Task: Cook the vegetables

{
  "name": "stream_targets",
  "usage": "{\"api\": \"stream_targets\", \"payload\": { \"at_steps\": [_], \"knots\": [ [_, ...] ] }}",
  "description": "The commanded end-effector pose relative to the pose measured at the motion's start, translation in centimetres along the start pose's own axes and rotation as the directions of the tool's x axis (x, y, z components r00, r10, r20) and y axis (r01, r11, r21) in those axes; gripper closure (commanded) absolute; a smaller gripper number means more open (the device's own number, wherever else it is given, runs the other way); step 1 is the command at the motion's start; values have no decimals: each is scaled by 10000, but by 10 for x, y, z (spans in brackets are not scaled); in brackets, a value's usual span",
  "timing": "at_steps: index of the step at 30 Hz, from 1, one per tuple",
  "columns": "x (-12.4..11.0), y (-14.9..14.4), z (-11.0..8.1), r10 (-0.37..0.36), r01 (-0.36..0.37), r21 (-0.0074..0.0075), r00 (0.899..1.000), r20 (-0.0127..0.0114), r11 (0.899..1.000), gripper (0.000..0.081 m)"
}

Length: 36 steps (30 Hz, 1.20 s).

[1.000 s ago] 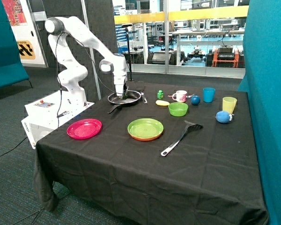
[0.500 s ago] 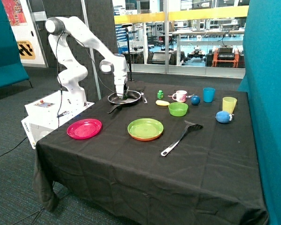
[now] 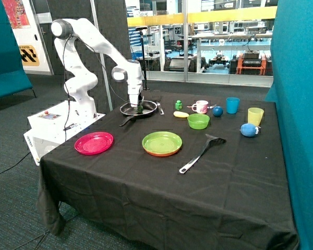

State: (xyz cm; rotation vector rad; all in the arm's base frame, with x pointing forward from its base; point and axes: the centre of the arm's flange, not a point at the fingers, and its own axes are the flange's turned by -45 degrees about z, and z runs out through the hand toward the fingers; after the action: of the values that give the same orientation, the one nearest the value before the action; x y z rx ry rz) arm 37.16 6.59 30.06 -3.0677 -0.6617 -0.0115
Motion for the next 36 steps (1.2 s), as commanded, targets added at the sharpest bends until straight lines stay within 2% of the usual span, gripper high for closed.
{"api": "stream_targets", "payload": {
  "at_steps": [1, 8, 14, 20, 29, 36],
  "knots": [
    [5, 3, -5, 122, -121, -18, 9999, 78, 9999, 0],
    [4, 1, -11, -9, 9, -17, 10000, 78, 10000, 0],
    [12, -2, -26, -205, 205, -15, 9998, 79, 9998, 0],
    [35, 1, -43, -125, 125, -16, 9999, 79, 9999, 0],
    [74, 3, -55, 122, -121, -18, 9999, 78, 9999, 29],
    [104, -4, -60, 353, -353, -19, 9993, 78, 9994, 152]
  ]
}}
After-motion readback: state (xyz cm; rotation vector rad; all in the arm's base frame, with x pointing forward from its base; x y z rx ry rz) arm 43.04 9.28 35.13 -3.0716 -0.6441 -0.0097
